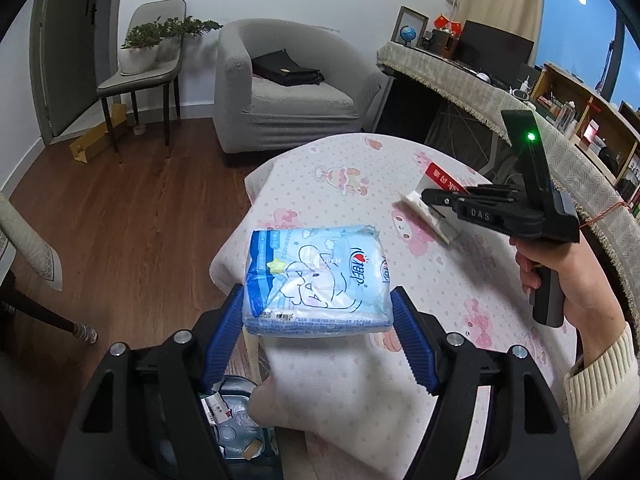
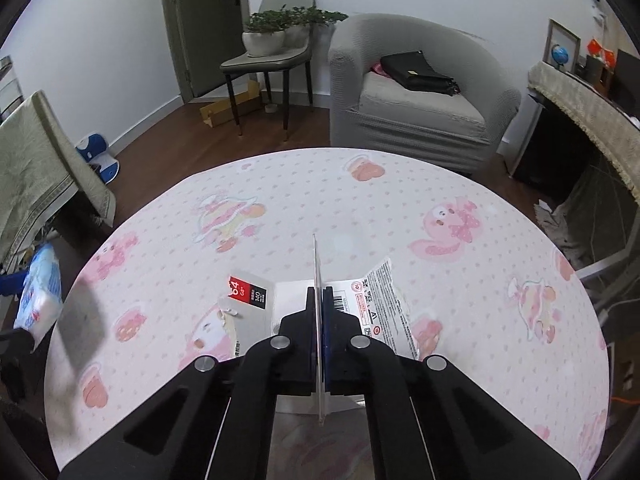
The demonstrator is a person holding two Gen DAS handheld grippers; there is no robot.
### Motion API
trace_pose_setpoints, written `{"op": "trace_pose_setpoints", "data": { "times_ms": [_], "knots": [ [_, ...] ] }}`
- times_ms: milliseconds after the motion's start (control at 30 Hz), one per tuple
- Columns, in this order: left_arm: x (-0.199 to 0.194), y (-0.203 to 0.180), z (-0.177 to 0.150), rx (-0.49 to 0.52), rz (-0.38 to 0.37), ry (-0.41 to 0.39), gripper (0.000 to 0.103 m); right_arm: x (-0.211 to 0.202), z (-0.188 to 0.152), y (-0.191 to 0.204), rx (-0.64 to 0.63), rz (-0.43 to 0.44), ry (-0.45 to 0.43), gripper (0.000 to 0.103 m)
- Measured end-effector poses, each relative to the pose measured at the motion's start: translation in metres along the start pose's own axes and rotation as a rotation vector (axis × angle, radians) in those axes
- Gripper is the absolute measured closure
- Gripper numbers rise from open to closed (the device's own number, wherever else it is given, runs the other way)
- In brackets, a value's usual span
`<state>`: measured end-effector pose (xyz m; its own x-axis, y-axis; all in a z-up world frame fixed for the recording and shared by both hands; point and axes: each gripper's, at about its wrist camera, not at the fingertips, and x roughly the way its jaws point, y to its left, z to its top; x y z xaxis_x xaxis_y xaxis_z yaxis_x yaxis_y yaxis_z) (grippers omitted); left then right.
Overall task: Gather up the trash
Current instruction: 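Grasp the white barcode cardboard with the right tool while the left tool holds the tissue pack, then carry the tissue pack and the cardboard over the teal bin with both tools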
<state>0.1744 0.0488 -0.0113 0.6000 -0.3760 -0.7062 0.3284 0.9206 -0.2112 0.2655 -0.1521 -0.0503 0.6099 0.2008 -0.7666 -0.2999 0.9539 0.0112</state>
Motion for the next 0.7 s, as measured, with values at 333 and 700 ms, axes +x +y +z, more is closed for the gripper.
{"op": "trace_pose_setpoints", "data": {
  "times_ms": [333,700],
  "knots": [
    [-0.023,0.012,-0.012,-0.046,0.060,-0.047,0.029,-0.027,-0.003,0.026,-0.014,0.067,-0.049,0.101],
    [-0.046,0.027,-0.037,-0.099,0.120,-0.061,0.029,-0.043,-0.008,0.073,-0.035,0.168,-0.075,0.101]
  ]
}}
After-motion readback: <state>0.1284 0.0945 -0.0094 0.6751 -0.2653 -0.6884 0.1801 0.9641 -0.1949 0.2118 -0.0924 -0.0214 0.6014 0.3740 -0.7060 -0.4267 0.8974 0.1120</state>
